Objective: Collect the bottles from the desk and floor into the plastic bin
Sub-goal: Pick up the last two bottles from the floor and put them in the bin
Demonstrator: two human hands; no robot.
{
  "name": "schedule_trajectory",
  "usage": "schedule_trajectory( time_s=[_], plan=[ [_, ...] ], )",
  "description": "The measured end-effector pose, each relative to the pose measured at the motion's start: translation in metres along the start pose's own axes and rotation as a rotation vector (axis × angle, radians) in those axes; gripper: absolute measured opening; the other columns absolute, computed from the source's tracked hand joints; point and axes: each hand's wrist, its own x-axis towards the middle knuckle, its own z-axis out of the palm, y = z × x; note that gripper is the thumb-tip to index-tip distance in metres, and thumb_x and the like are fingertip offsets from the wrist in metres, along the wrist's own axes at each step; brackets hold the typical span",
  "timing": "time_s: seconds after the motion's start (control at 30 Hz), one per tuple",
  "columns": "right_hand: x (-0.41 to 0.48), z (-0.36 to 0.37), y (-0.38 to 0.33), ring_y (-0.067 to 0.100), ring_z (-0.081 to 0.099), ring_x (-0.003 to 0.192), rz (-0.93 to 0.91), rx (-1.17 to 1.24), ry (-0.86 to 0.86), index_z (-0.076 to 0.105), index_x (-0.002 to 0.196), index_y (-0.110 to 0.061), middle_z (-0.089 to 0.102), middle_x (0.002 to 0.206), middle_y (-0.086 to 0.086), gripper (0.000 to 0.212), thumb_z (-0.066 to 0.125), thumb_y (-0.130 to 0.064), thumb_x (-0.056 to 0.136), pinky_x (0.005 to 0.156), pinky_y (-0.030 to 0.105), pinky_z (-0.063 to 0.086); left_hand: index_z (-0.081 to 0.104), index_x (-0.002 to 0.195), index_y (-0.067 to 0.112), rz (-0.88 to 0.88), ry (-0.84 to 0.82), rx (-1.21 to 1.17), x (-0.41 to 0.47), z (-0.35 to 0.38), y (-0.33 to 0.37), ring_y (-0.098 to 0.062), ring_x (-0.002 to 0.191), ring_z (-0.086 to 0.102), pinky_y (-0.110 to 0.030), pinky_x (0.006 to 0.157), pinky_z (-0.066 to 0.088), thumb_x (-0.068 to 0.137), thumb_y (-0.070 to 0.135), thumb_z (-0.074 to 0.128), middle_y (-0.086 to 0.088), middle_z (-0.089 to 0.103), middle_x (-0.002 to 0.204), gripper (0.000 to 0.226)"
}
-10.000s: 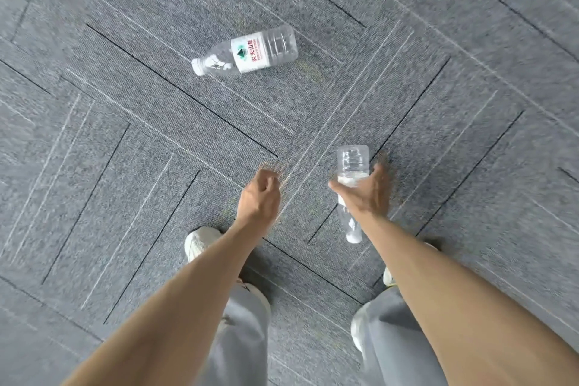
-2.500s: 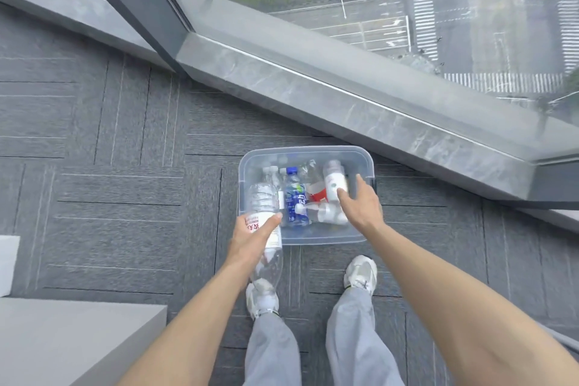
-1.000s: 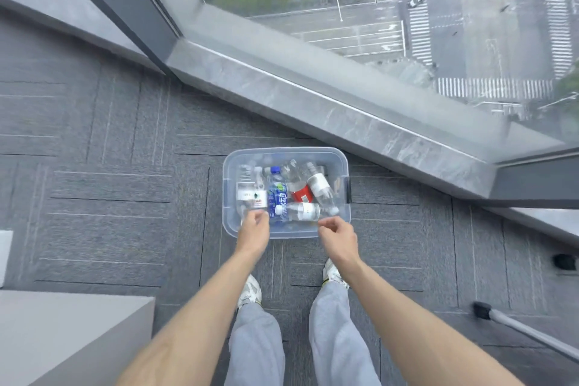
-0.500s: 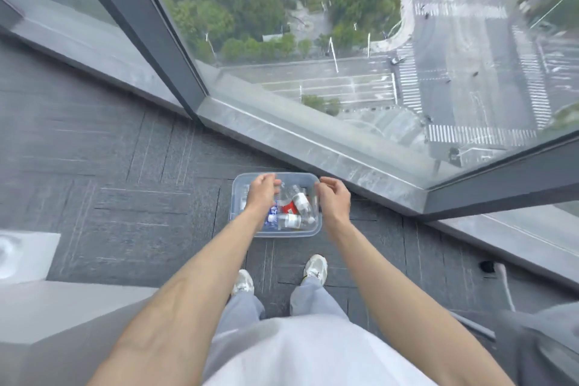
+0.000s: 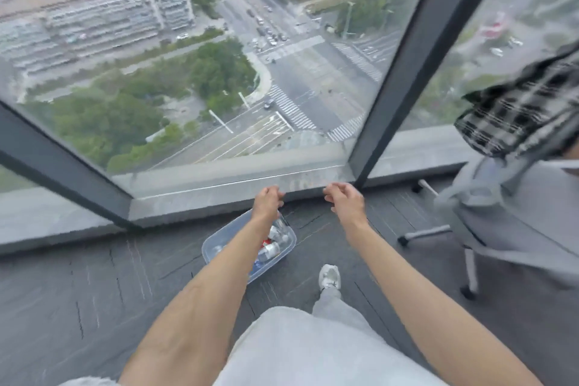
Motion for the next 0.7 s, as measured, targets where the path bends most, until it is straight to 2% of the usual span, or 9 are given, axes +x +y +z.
schedule_trajectory(
  time_s=[0.13, 0.27, 0.33, 0.4, 0.5, 0.57, 0.7],
  plan=[
    [-0.038, -0.07, 0.018, 0.012, 0.067, 0.09, 0.009, 0.117, 0.24, 0.065, 0.095, -0.023, 0.073, 0.098, -0.002, 0.008, 0.058, -0.026, 0.095, 0.08, 0.027, 0.049, 0.05, 0.108, 0.017, 0.039, -0.213, 0.114, -0.031, 0.067, -0.004, -0.019, 0.091, 0.056, -0.028, 0.068, 0.041, 0.099, 0.025, 0.041, -0.004, 0.062, 0.11, 0.016],
    [-0.084, -0.154, 0.049, 0.012, 0.065, 0.088, 0.035, 0.21, 0.478, 0.069, 0.102, -0.014, 0.07, 0.094, 0.0, 0.016, 0.064, -0.026, 0.092, 0.08, 0.026, 0.05, 0.052, 0.107, 0.017, 0.104, -0.404, 0.3, -0.079, 0.149, -0.024, -0.013, 0.076, 0.056, -0.027, 0.064, 0.04, 0.099, 0.026, 0.041, -0.003, 0.062, 0.104, 0.016],
    [-0.112, -0.2, 0.068, 0.014, 0.066, 0.09, 0.05, 0.261, 0.574, 0.069, 0.101, -0.016, 0.072, 0.095, 0.0, 0.015, 0.065, -0.026, 0.091, 0.082, 0.029, 0.05, 0.052, 0.105, 0.016, 0.146, -0.493, 0.379, -0.111, 0.193, -0.037, -0.011, 0.069, 0.054, -0.027, 0.06, 0.038, 0.099, 0.025, 0.041, -0.003, 0.061, 0.101, 0.015],
    [-0.141, -0.248, 0.088, 0.016, 0.068, 0.094, 0.055, 0.298, 0.666, 0.068, 0.09, -0.024, 0.074, 0.095, -0.001, 0.006, 0.064, -0.029, 0.09, 0.085, 0.034, 0.051, 0.053, 0.1, 0.016, 0.186, -0.58, 0.437, -0.143, 0.24, -0.051, -0.011, 0.068, 0.054, -0.026, 0.059, 0.038, 0.099, 0.024, 0.042, -0.004, 0.061, 0.099, 0.014],
    [-0.186, -0.324, 0.121, 0.017, 0.068, 0.09, 0.07, 0.379, 0.802, 0.066, 0.083, -0.026, 0.074, 0.096, 0.0, 0.009, 0.062, -0.025, 0.092, 0.082, 0.032, 0.05, 0.054, 0.086, 0.019, 0.217, -0.701, 0.515, -0.196, 0.316, -0.075, -0.013, 0.069, 0.056, -0.027, 0.058, 0.038, 0.097, 0.023, 0.041, -0.004, 0.062, 0.097, 0.017],
    [-0.218, -0.377, 0.146, 0.018, 0.069, 0.092, 0.085, 0.435, 0.906, 0.067, 0.082, -0.026, 0.075, 0.096, 0.0, 0.012, 0.061, -0.026, 0.092, 0.085, 0.035, 0.051, 0.056, 0.092, 0.016, 0.224, -0.78, 0.575, -0.237, 0.37, -0.102, -0.014, 0.069, 0.055, -0.027, 0.059, 0.038, 0.096, 0.022, 0.041, -0.005, 0.061, 0.096, 0.017],
    [-0.284, -0.481, 0.201, 0.016, 0.066, 0.084, 0.111, 0.532, 1.091, 0.064, 0.085, -0.024, 0.073, 0.092, 0.0, 0.013, 0.057, -0.023, 0.095, 0.083, 0.034, 0.05, 0.056, 0.097, 0.02, 0.272, -0.956, 0.723, -0.33, 0.47, -0.169, -0.02, 0.086, 0.059, -0.031, 0.068, 0.043, 0.095, 0.027, 0.043, -0.001, 0.065, 0.098, 0.014]
  ],
)
